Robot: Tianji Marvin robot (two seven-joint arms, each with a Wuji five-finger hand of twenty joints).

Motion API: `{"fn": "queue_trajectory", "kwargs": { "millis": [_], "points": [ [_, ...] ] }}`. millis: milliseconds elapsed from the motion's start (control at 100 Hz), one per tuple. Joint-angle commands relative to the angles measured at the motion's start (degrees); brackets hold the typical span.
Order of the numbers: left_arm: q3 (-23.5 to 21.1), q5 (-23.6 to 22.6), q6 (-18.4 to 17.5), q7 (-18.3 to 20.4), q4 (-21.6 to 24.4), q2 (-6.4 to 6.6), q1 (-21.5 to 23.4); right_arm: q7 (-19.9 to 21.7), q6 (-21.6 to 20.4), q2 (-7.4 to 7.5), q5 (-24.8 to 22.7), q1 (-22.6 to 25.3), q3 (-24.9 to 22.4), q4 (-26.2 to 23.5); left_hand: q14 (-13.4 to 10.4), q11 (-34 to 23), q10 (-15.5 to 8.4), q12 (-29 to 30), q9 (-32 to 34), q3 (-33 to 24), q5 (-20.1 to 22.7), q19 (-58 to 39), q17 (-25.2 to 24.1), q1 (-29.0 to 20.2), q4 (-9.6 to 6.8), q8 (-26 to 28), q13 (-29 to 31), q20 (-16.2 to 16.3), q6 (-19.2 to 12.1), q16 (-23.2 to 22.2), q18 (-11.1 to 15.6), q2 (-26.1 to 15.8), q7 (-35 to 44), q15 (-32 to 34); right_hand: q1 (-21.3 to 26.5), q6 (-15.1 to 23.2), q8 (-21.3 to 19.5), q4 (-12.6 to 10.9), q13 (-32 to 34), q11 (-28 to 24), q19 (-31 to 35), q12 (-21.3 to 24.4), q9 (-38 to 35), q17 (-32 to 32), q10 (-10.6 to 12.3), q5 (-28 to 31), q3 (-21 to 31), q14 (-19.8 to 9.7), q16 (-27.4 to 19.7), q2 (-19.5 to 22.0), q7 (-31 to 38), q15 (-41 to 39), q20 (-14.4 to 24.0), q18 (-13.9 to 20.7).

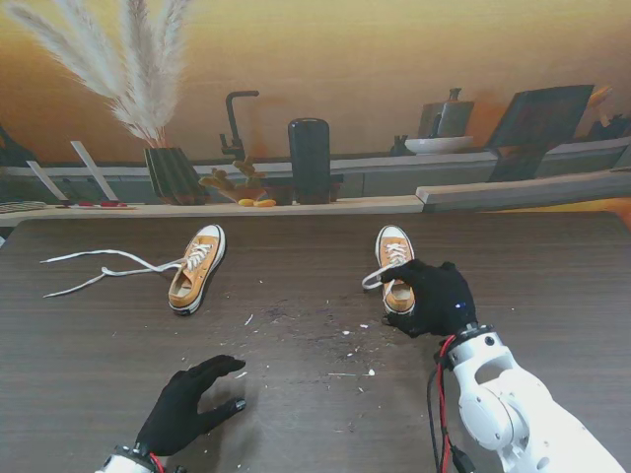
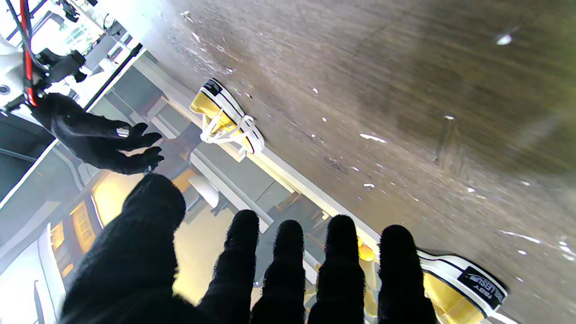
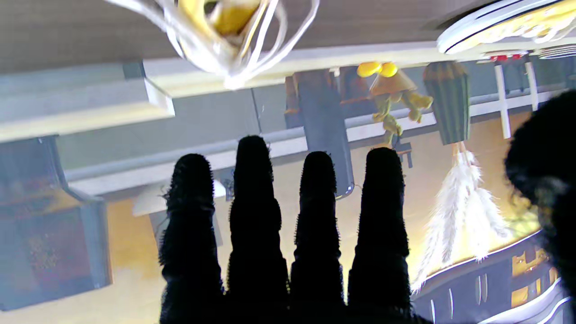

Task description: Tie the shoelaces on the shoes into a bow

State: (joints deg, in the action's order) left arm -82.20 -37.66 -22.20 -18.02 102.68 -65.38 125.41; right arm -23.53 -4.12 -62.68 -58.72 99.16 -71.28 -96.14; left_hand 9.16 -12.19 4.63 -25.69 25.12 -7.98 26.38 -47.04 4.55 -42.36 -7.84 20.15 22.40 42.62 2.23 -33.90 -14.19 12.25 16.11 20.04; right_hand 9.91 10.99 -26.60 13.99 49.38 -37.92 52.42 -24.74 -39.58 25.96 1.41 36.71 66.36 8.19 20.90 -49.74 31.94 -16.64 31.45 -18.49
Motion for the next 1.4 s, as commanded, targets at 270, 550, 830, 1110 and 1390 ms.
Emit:
{"fn": "queue_trajectory", "kwargs": {
  "millis": [270, 550, 830, 1110, 1390],
  "points": [
    [0.4, -1.2, -0.8, 0.4, 0.7, 0.16, 0.6, -2.3, 0.4, -1.88, 6.9, 10.1, 0.8, -1.4, 0.2, 0.4, -0.1, 0.6, -0.2, 2.4, 1.0, -0.3, 0.1, -0.9, -0.08, 1.0, 1.2, 0.0, -2.6, 0.4, 0.1, -2.0, -0.1, -0.3, 1.5, -1.4, 3.6, -1.9, -10.1, 8.3, -10.1, 6.6, 6.1, -10.3, -1.3, -5.5, -8.2, 0.8, -6.6, 6.6, -4.9, 8.2, -8.5, 4.4],
    [1.2, -2.0, 0.3, 0.1, 1.7, 0.24, 0.5, -4.5, -0.4, -2.72, 10.7, 10.6, 2.2, 1.9, 0.5, -0.1, 0.3, 0.4, 0.7, 2.4, 1.5, -0.2, 0.1, -1.1, -0.08, 1.0, 1.2, 0.0, -2.4, 0.5, -0.1, -2.2, 0.0, -0.6, 3.6, -2.5, 4.4, -2.7, -12.8, 8.9, -11.1, 7.3, 8.0, -13.4, -1.8, -7.0, -13.6, 0.6, -7.4, 11.4, -5.8, 8.6, -11.0, 5.6],
    [0.7, -8.2, 9.5, 3.3, 7.4, 1.2, -2.7, -5.8, -1.3, -3.26, 12.8, 10.8, 2.2, 3.0, 0.1, 0.5, 0.3, 0.8, 0.5, 2.0, 1.6, 1.3, -0.1, -2.2, -0.17, 0.9, 0.5, -0.7, -2.4, 3.1, -0.1, -2.5, -0.5, -4.3, 4.1, -3.2, 4.2, -3.0, -12.0, 8.3, -10.2, 7.3, 7.6, -13.1, -2.4, -6.7, -13.5, 1.1, -6.9, 11.2, -5.3, 7.8, -10.9, 4.9],
    [0.8, -13.6, 21.6, 15.1, 8.4, 2.93, -13.1, -4.6, -1.9, -3.35, 14.3, 11.5, 1.3, 2.7, -0.5, 1.4, -0.2, 1.2, -1.6, 0.1, 0.7, 3.9, -1.0, -4.0, -1.25, 0.8, -0.9, -1.7, -2.7, 4.1, 0.7, -1.0, -0.8, -6.6, 4.6, -3.5, 4.3, -3.0, -12.2, 8.3, -10.0, 7.4, 8.2, -13.2, -2.6, -7.3, -14.1, 1.6, -6.8, 11.7, -5.5, 7.7, -10.8, 4.8],
    [3.7, -20.6, 26.5, 21.2, 3.1, 4.18, -25.7, -3.0, -1.8, -3.24, 15.2, 11.3, 1.1, 2.8, -2.9, 1.4, -2.6, 1.8, -2.5, -10.9, 0.3, 9.0, -1.3, -7.4, -1.22, 0.7, -1.7, -2.6, -4.5, 5.6, 2.1, 5.5, 0.3, -8.8, 5.0, -3.6, 4.4, -3.1, -12.5, 8.2, -10.0, 7.4, 8.5, -13.3, -2.7, -7.8, -15.2, 1.8, -6.7, 12.4, -5.6, 7.8, -10.8, 4.7]
  ]
}}
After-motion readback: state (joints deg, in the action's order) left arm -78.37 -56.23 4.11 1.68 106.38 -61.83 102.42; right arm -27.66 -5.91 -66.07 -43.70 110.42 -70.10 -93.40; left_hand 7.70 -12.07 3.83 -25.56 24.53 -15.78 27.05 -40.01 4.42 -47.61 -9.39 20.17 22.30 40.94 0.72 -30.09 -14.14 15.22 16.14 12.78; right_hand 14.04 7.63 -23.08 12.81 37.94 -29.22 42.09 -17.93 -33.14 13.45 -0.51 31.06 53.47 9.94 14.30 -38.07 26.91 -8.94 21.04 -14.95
